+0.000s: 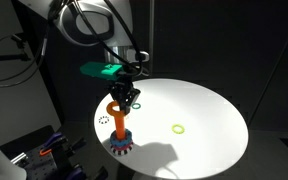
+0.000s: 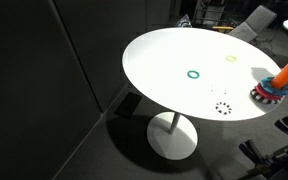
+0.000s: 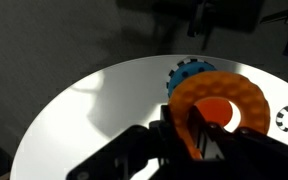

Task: Pick up the orange ring and place it on the stack of rings

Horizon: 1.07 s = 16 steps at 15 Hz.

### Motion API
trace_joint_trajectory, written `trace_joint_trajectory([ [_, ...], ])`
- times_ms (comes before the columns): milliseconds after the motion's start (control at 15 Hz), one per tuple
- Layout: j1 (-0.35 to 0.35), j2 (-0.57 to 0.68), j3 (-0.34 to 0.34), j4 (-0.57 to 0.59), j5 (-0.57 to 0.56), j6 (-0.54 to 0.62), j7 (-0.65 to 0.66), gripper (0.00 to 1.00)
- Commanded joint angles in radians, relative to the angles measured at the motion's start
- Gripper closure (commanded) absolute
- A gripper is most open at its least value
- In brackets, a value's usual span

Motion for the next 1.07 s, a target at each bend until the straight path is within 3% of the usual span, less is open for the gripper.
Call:
trace_joint_trajectory([
  [0, 0.009, -0.033, -0.002, -0.041, -0.036, 0.044, 0.021, 0.93],
  [467, 0.019, -0.021, 0.0, -0.098, -0.034, 0.175, 0.016, 0.93],
  [1000, 0.016, -0.009, 0.002, -0.119, -0.05, 0.203, 0.021, 0.93],
])
